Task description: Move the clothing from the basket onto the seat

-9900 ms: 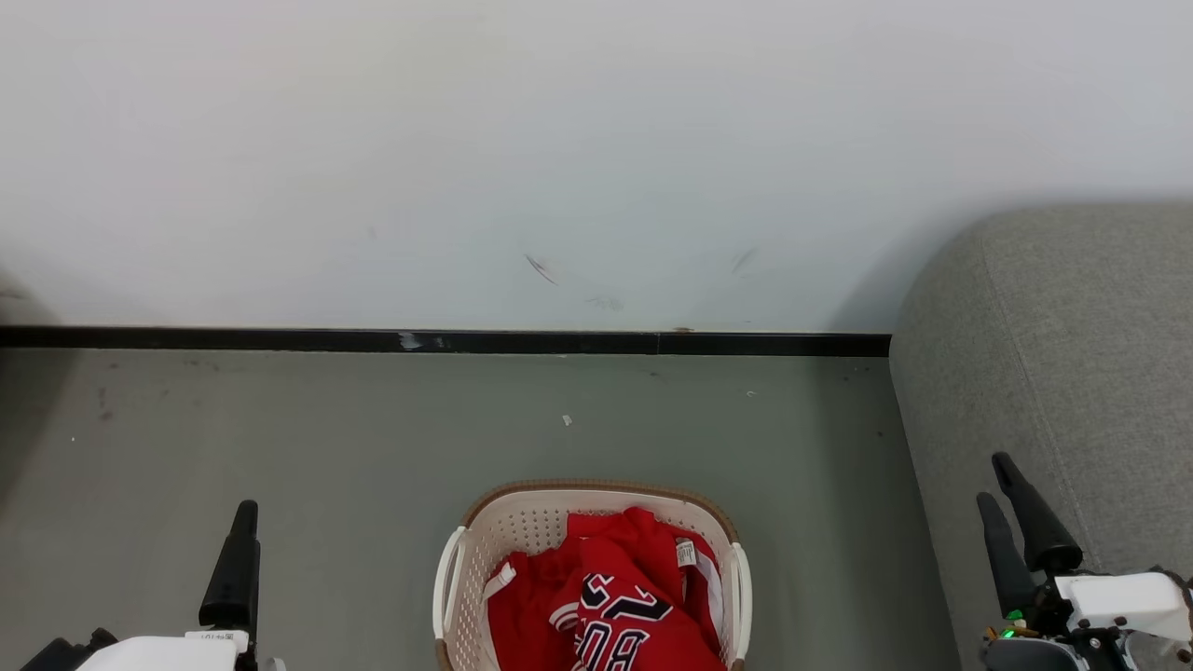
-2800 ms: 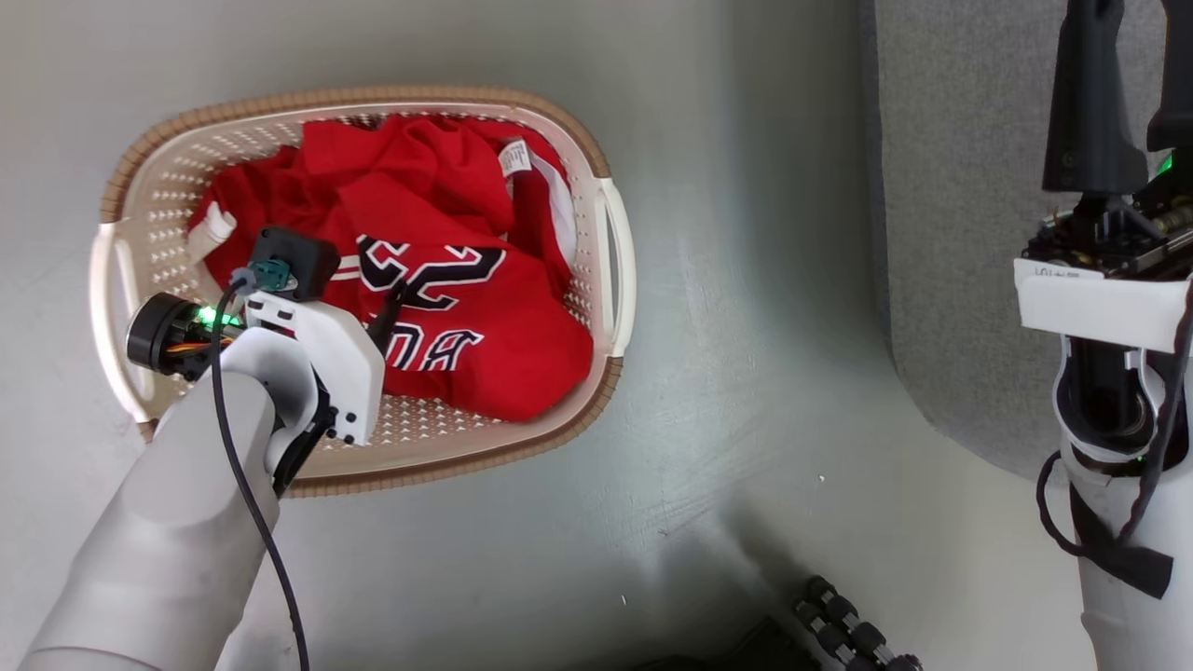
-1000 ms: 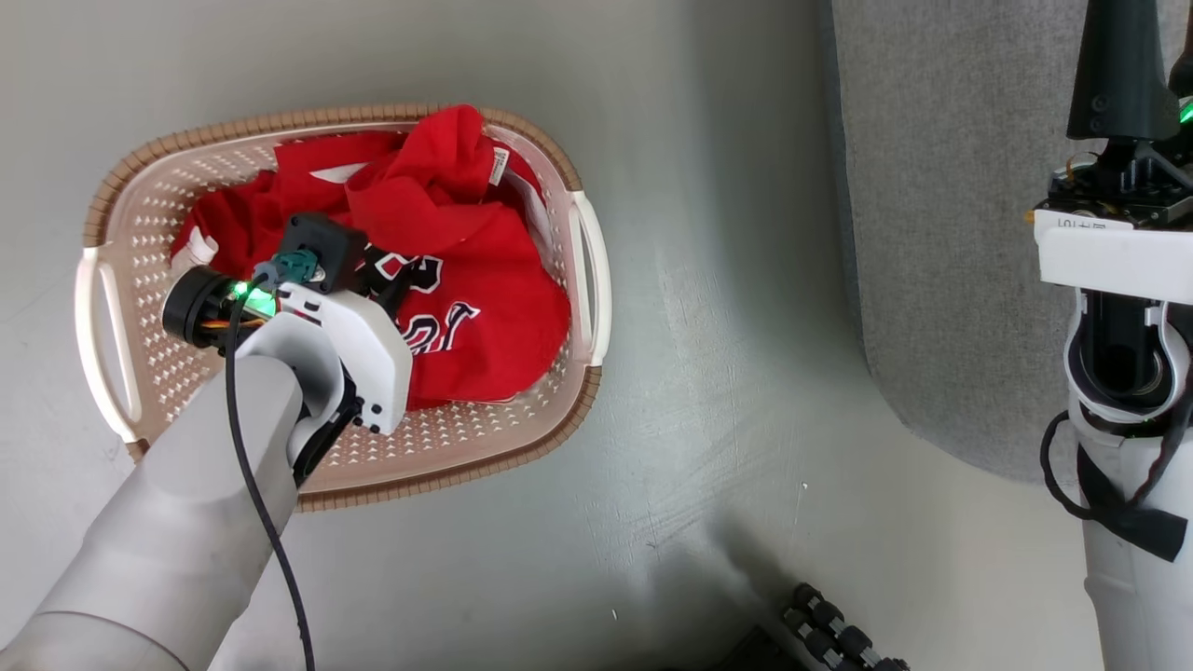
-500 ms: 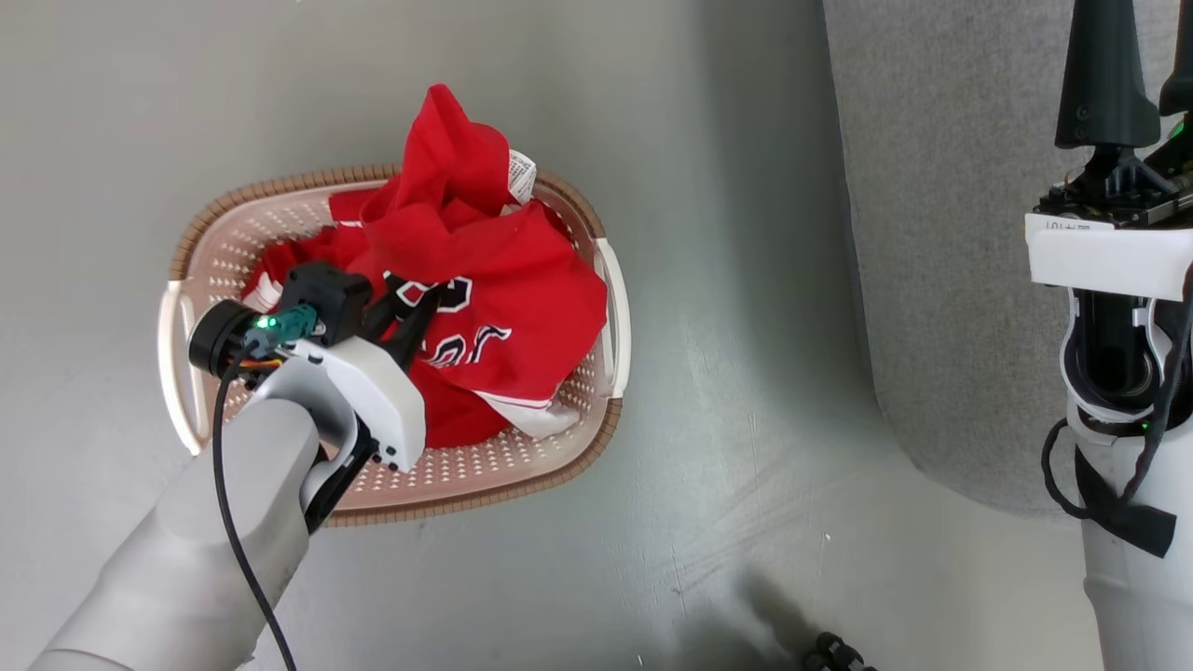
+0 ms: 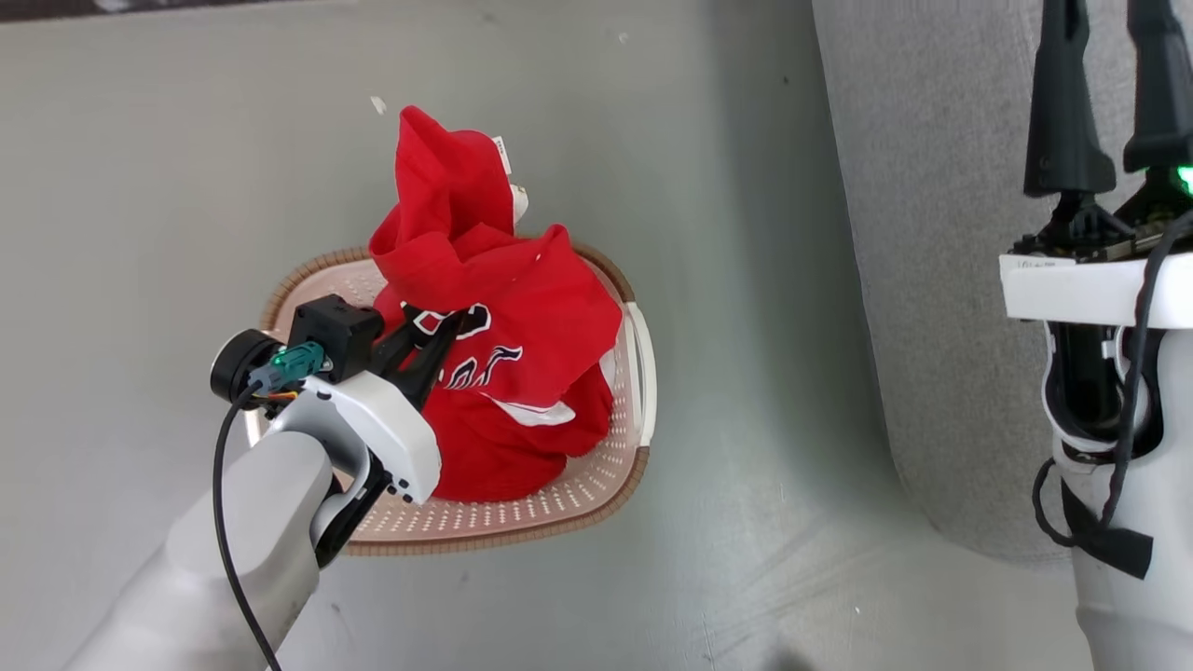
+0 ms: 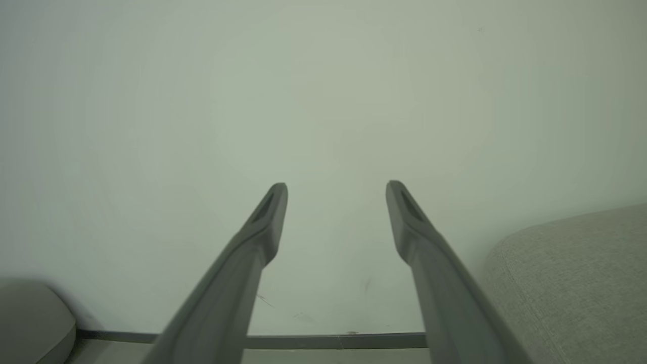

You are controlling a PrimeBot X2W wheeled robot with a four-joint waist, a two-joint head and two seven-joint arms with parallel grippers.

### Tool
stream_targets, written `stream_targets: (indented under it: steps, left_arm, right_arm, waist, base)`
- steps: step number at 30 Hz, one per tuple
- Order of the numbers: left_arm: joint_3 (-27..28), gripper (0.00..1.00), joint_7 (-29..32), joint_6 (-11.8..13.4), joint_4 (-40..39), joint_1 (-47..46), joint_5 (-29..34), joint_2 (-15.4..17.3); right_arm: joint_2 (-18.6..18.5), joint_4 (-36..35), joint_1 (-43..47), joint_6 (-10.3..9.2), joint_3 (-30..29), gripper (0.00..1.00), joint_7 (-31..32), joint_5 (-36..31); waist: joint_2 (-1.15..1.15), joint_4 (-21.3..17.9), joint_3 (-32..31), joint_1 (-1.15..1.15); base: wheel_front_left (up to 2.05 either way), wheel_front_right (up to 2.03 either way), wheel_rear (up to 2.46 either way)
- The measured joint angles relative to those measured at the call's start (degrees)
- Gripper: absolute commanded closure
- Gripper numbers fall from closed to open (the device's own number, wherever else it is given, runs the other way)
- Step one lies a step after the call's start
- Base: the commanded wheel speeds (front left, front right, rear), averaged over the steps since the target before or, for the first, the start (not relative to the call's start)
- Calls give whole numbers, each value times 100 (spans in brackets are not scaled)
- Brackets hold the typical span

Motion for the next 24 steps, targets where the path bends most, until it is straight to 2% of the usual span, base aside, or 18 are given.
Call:
stream_targets:
  steps: [17, 24]
  left_arm:
    - [519, 100, -48, 0, -917, 284, -67, 107]
    - [641, 100, -48, 0, -1168, 485, -58, 102]
  right_arm:
    - [-180, 307, 631, 0, 45, 0, 0, -48]
    - [-349, 554, 1012, 0, 243, 0, 0, -49]
  waist:
    - [0, 362, -1073, 0]
    - [0, 477, -1493, 0]
  base:
    - [0, 0, 0]
    - [0, 0, 0]
